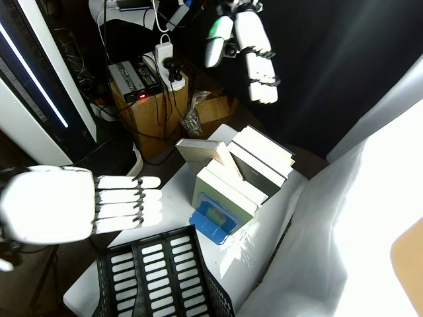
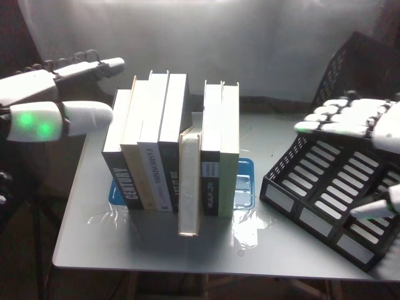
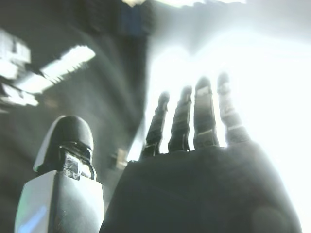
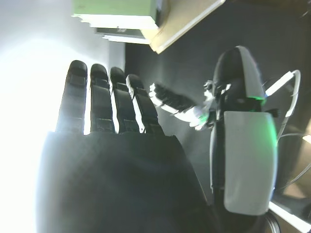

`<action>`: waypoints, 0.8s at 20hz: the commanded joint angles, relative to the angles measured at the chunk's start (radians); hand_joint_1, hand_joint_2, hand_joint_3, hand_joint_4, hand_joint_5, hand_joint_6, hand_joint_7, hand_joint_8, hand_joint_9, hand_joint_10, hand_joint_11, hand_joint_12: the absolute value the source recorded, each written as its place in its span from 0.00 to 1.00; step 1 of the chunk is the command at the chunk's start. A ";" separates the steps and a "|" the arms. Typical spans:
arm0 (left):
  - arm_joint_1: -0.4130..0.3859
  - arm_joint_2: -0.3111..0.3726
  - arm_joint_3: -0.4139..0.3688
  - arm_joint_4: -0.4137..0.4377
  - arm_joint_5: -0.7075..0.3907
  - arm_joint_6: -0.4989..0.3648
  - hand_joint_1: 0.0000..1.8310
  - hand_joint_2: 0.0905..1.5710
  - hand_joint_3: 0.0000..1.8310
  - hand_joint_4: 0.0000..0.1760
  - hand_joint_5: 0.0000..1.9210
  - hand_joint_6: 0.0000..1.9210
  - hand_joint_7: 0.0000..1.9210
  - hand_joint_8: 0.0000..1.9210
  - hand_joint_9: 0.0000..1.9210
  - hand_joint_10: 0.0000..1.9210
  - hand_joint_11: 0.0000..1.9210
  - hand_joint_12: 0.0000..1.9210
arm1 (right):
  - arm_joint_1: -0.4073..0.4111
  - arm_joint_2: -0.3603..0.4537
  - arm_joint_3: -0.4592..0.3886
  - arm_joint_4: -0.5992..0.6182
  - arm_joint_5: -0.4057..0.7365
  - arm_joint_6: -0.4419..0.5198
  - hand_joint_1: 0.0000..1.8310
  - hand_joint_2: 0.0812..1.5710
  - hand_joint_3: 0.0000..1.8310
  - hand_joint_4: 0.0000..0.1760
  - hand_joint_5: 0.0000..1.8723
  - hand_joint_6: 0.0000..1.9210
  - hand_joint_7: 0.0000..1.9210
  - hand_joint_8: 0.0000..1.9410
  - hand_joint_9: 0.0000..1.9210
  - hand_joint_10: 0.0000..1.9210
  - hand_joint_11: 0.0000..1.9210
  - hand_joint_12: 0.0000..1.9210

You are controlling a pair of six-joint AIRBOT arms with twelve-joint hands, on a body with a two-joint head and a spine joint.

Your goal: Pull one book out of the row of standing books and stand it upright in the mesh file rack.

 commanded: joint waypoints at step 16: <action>0.230 -0.028 0.081 -0.550 -0.393 -0.004 0.34 0.75 0.01 0.29 0.00 0.00 0.00 0.00 0.00 0.00 0.00 0.44 | 0.315 -0.246 0.173 -0.678 -0.147 0.356 0.41 0.59 0.00 0.00 0.00 0.00 0.00 0.00 0.00 0.00 0.00 0.00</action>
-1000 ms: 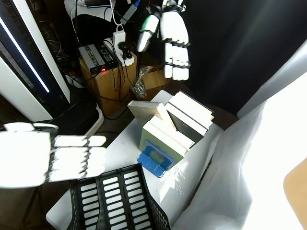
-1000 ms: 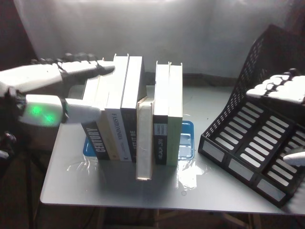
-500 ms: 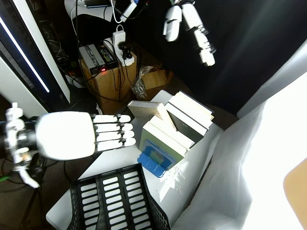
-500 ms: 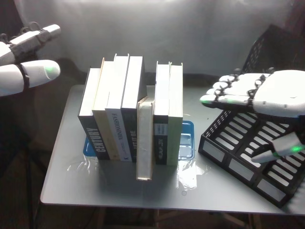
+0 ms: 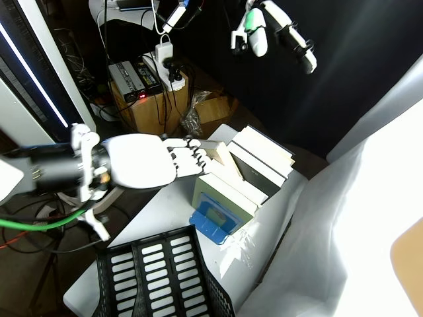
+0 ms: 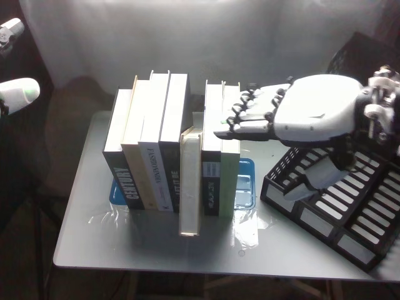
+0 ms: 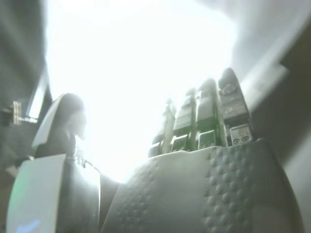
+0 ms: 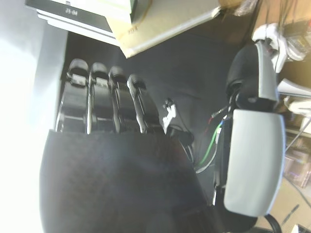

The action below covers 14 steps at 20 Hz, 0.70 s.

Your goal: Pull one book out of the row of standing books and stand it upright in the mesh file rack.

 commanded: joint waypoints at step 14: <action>0.006 -0.004 0.040 -0.048 -0.111 -0.007 0.25 0.79 0.00 0.41 0.00 0.00 0.00 0.00 0.00 0.00 0.00 1.00 | 0.102 -0.120 0.060 -0.267 0.012 0.082 0.40 0.58 0.00 0.00 0.00 0.00 0.00 0.00 0.00 0.00 0.00 0.00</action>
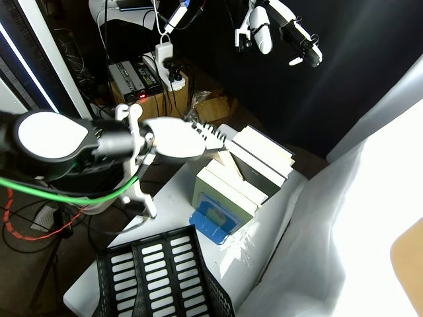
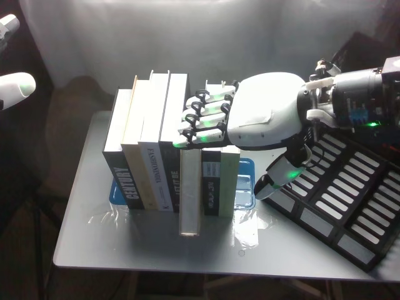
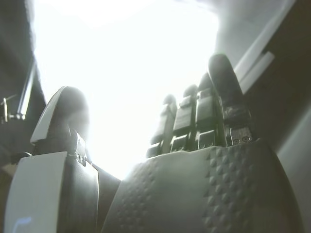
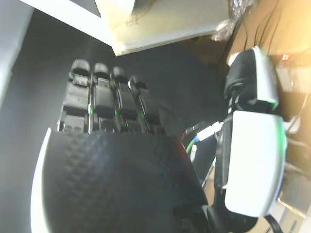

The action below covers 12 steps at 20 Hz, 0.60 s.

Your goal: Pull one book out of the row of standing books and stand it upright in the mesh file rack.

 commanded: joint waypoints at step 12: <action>0.061 0.003 0.009 -0.102 -0.148 -0.006 0.29 0.80 0.00 0.20 0.01 0.00 0.00 0.00 0.00 0.00 0.00 1.00 | 0.046 -0.116 0.034 -0.157 -0.009 0.002 0.43 0.57 0.00 0.00 0.00 0.00 0.00 0.00 0.00 0.00 0.00 0.00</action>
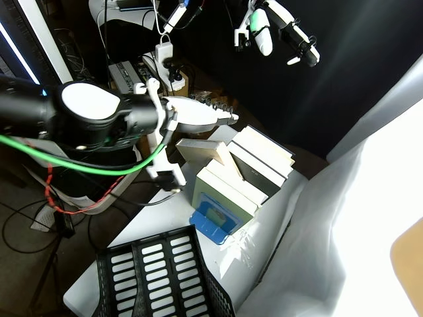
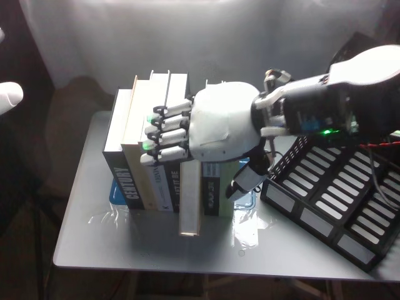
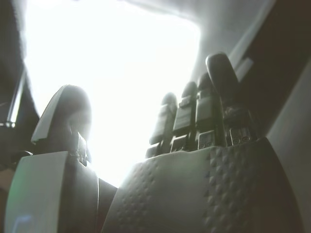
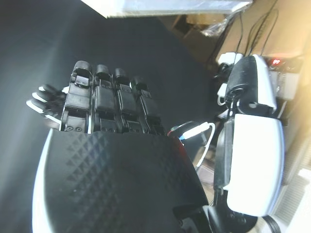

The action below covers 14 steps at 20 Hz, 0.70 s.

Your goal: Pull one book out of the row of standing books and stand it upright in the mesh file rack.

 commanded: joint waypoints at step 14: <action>0.054 0.014 -0.004 -0.065 -0.188 -0.007 0.32 0.84 0.00 0.01 0.01 0.00 0.00 0.00 0.00 0.00 0.00 0.00 | -0.074 -0.142 0.069 -0.168 -0.064 0.000 0.50 0.46 0.00 0.00 0.04 0.01 0.03 0.01 0.01 0.00 0.00 0.00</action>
